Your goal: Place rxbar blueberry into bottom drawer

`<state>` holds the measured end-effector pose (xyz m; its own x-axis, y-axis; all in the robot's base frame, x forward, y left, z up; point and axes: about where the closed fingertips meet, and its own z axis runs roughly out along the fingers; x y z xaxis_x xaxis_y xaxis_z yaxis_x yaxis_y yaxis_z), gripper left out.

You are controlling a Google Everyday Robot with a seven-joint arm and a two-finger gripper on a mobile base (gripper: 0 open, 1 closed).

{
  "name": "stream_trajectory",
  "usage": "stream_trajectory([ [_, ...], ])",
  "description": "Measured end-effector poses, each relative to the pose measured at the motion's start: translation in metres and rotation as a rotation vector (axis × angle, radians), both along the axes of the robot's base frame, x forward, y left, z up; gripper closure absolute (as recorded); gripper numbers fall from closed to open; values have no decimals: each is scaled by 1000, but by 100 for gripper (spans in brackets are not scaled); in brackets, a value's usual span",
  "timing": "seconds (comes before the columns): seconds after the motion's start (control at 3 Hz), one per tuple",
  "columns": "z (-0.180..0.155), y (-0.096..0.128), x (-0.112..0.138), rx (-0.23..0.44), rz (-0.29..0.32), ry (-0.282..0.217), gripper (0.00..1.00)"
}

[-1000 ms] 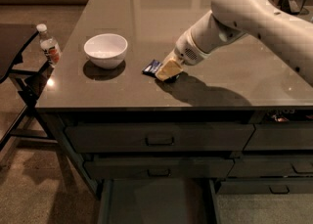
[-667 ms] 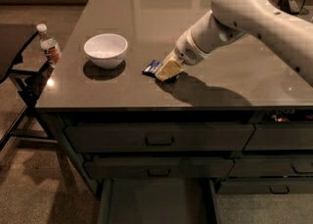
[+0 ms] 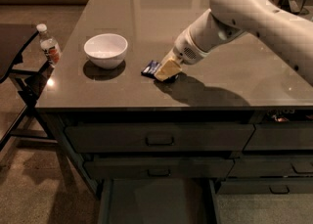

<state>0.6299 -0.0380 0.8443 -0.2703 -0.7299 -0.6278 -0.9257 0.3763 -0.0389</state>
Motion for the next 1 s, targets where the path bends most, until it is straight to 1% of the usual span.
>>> stream_trajectory([
  [0.33,15,-11,-14,-17,22,-11,100],
  [0.67,44,-28,-40,-6,47,-55,100],
  [1.0,63,-44,-68,0,67,-99,100],
])
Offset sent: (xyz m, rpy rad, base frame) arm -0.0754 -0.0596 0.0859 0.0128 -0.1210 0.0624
